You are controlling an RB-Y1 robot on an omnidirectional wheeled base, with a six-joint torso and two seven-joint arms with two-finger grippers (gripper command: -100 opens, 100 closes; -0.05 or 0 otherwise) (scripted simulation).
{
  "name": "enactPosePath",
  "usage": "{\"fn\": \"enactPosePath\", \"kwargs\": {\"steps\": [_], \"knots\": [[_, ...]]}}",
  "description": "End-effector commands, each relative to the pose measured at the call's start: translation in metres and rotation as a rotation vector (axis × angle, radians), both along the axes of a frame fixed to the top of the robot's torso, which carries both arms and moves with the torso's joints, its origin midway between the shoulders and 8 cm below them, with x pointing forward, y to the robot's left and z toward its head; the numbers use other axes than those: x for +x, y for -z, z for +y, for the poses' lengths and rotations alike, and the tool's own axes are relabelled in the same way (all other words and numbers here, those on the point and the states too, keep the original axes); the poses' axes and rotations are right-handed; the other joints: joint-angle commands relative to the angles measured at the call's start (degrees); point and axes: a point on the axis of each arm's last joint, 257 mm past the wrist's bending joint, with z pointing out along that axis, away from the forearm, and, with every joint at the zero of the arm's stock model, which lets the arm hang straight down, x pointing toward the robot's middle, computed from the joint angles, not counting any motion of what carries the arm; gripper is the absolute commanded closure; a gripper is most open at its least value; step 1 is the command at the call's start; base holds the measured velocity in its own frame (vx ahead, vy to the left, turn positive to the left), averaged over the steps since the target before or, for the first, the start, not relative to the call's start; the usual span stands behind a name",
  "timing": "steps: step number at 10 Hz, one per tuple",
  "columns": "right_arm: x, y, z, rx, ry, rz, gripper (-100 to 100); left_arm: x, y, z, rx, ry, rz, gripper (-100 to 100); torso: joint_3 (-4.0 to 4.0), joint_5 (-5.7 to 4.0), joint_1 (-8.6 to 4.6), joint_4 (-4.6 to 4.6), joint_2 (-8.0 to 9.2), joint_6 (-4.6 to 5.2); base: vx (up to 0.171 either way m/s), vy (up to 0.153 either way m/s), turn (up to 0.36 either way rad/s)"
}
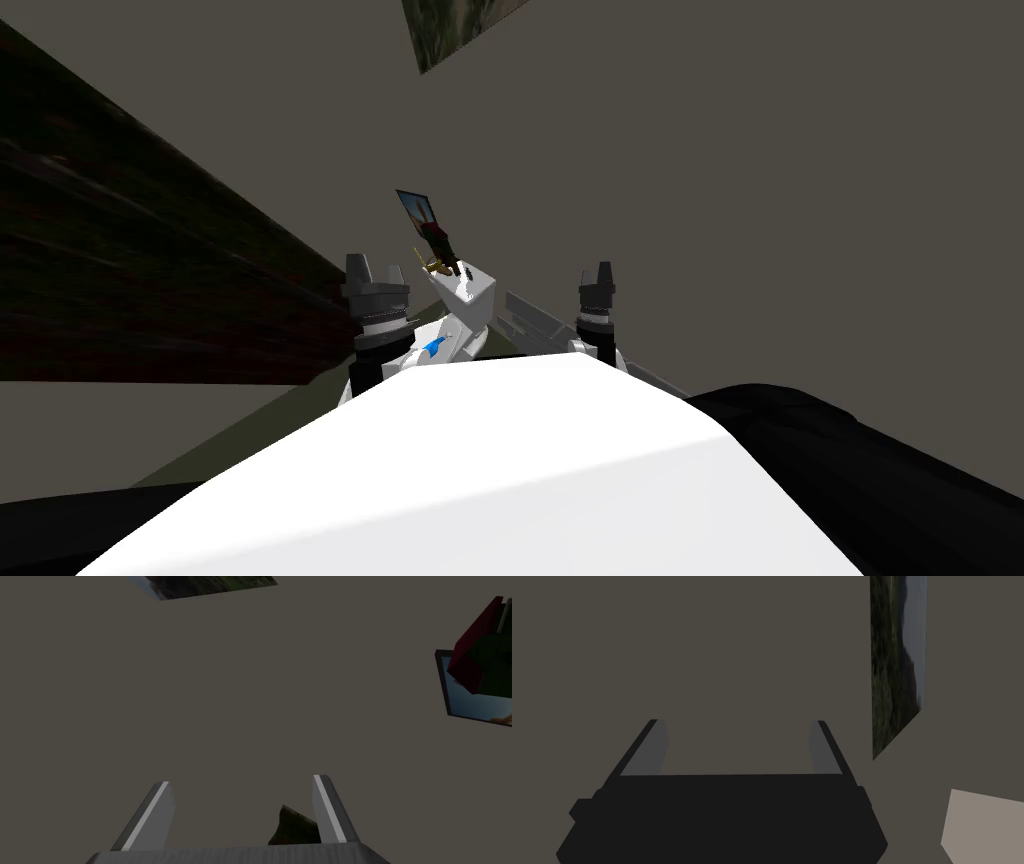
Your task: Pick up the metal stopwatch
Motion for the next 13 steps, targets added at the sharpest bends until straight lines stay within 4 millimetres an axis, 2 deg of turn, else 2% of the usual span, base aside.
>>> {"fn": "enactPosePath", "kwargs": {"steps": [1,4,8,9,13], "knots": [[0.000,0.000,0.000,0.000,0.000,0.000,0,0.007,0.004,-0.007,0.010,0.042,0.007,-100,0.00,0.00,0.00,0.00,0.00,0.00,-0.108,0.027,-0.066],[0.000,0.000,0.000,0.000,0.000,0.000,0,0.023,0.015,-0.015,0.003,0.115,0.019,-100,0.44,0.03,0.12,0.17,0.76,0.02,-0.206,0.018,-0.080],[0.000,0.000,0.000,0.000,0.000,0.000,0,0.053,0.031,-0.021,-0.043,0.222,0.031,-100,0.47,-0.03,-0.13,0.18,0.81,0.02,-0.202,-0.045,-0.115],[0.000,0.000,0.000,0.000,0.000,0.000,0,0.055,0.036,-0.020,-0.045,0.220,0.043,-100,0.46,-0.03,-0.15,0.18,0.78,0.02,-0.115,-0.027,-0.041],[0.000,0.000,0.000,0.000,0.000,0.000,0,0.085,0.050,-0.014,-0.105,0.283,0.056,-100,0.26,-0.02,-0.09,0.11,0.43,-0.01,-0.113,-0.043,-0.099]]}}
